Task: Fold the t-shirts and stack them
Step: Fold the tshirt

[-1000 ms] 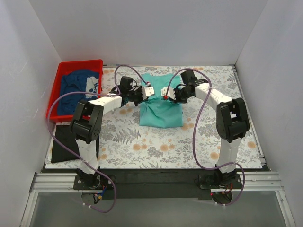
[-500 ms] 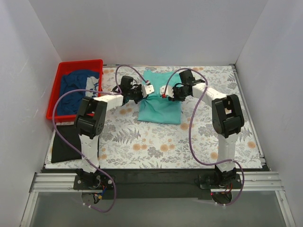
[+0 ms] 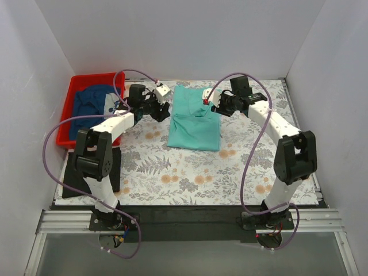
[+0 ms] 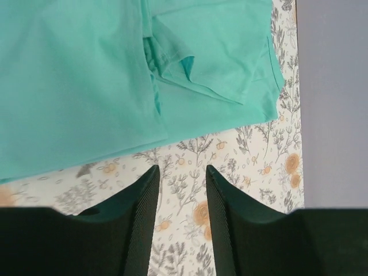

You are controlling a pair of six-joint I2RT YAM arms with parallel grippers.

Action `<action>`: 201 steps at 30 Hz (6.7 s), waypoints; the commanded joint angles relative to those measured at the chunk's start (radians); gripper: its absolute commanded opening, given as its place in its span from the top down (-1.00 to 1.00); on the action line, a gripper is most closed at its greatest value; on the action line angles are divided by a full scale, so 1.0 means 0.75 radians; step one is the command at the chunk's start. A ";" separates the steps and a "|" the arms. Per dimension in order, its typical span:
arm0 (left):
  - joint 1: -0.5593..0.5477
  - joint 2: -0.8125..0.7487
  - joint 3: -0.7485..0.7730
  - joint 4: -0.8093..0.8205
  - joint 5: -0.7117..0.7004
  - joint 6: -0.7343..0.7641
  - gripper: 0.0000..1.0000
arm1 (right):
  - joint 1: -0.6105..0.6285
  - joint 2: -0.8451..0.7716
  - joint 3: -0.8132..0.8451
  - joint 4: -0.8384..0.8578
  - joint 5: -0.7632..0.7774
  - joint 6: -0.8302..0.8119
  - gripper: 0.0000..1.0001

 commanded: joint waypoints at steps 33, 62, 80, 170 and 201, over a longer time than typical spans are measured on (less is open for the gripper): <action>0.011 0.053 -0.535 0.269 0.660 -1.369 0.06 | -0.102 0.273 -0.203 -0.031 -0.761 1.205 0.48; -0.036 0.172 -0.391 0.144 0.441 -1.294 0.06 | -0.214 0.312 -0.285 -0.043 -0.764 1.240 0.45; -0.054 -0.323 -0.393 -0.219 0.329 -0.004 0.04 | -0.114 -0.177 -0.383 -0.127 -0.247 0.467 0.00; -0.097 -0.306 -0.150 -0.627 0.368 0.285 1.00 | 0.162 -0.294 -0.279 -0.393 -0.277 0.039 0.97; -0.250 -0.616 -0.541 -0.382 0.419 0.273 0.15 | 0.140 -0.198 -0.349 -0.262 -0.682 0.873 0.13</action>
